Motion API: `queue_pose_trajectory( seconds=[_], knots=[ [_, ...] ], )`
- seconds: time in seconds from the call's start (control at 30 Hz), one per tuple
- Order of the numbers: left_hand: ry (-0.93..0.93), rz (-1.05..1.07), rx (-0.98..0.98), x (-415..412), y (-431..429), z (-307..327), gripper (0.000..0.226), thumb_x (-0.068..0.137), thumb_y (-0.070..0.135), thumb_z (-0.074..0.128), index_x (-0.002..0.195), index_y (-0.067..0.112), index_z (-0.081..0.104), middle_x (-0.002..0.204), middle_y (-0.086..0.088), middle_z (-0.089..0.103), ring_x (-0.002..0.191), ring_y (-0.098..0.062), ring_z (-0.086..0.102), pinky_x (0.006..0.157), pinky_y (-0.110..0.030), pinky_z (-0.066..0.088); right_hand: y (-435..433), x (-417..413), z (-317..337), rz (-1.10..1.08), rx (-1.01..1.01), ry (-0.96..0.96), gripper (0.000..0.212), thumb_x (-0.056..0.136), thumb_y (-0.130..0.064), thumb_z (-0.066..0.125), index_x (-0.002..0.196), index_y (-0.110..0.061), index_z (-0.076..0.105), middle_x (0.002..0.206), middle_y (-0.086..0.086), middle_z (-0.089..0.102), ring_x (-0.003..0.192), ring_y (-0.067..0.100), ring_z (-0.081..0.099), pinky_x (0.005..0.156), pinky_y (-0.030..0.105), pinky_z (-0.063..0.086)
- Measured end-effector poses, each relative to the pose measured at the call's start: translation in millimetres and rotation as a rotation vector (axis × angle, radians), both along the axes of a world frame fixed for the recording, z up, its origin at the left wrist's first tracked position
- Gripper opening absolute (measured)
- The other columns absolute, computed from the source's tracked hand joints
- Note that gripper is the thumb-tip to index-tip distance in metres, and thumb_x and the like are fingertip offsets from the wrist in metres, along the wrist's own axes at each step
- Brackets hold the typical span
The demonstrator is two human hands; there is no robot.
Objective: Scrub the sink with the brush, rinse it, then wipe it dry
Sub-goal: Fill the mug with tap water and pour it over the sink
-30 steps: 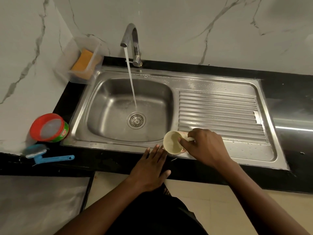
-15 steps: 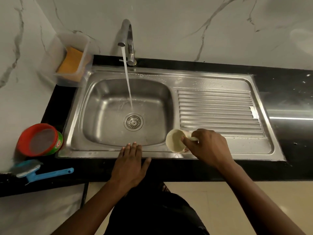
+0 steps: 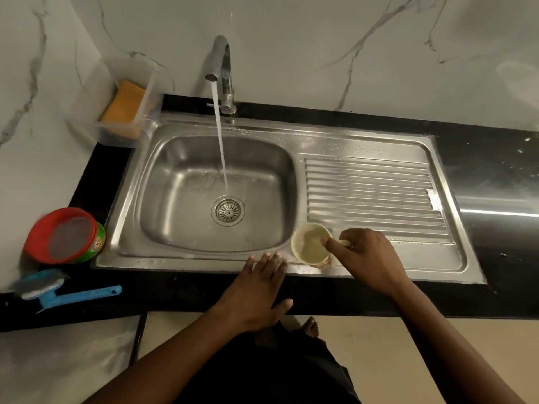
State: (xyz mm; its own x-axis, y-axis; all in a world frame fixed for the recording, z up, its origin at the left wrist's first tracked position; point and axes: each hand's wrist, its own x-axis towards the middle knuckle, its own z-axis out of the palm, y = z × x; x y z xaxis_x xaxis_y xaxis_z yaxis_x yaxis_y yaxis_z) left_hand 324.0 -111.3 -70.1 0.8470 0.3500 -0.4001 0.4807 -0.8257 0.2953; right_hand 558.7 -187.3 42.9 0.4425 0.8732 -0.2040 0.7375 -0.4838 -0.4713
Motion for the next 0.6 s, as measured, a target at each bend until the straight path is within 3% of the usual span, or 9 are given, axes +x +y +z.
queue_pose_trajectory(
  seconds=[0.1,0.23,0.43,0.6],
  knots=[
    [-0.022,-0.063,-0.002,16,-12,1,0.087,0.101,0.067,0.024,0.165,0.016,-0.006,0.173,-0.009,-0.012,0.159,-0.023,-0.017,0.128,-0.053,-0.003,-13,22,-1,0.064,-0.048,-0.2,0.05,0.094,-0.064,0.057,0.06,-0.027,0.056,0.062,-0.008,0.058,0.057,0.009,0.054,0.05,0.028,0.036],
    [-0.023,-0.083,0.009,40,-28,-3,0.088,0.1,0.067,0.02,0.163,0.017,-0.014,0.171,-0.004,-0.023,0.155,-0.02,-0.028,0.128,-0.053,-0.005,-26,39,-5,0.121,-0.075,-0.312,0.05,0.091,-0.069,0.048,0.073,-0.025,0.066,0.079,-0.01,0.066,0.064,0.014,0.06,0.06,0.034,0.054],
    [0.01,-0.014,0.03,49,-42,-5,0.082,0.103,0.065,0.016,0.163,0.018,-0.014,0.172,-0.003,-0.018,0.153,-0.016,-0.032,0.128,-0.047,-0.008,-27,39,-7,0.237,-0.078,-0.405,0.058,0.096,-0.071,0.039,0.077,-0.025,0.068,0.082,-0.009,0.066,0.063,0.013,0.058,0.055,0.028,0.04],
    [0.025,0.173,0.079,43,-51,-4,0.083,0.103,0.066,0.014,0.164,0.017,-0.013,0.169,-0.002,-0.026,0.155,-0.021,-0.028,0.129,-0.048,-0.001,-35,52,-9,0.21,-0.06,-0.339,0.06,0.095,-0.075,0.04,0.074,-0.025,0.065,0.076,-0.008,0.066,0.063,0.013,0.061,0.057,0.029,0.048]
  ],
)
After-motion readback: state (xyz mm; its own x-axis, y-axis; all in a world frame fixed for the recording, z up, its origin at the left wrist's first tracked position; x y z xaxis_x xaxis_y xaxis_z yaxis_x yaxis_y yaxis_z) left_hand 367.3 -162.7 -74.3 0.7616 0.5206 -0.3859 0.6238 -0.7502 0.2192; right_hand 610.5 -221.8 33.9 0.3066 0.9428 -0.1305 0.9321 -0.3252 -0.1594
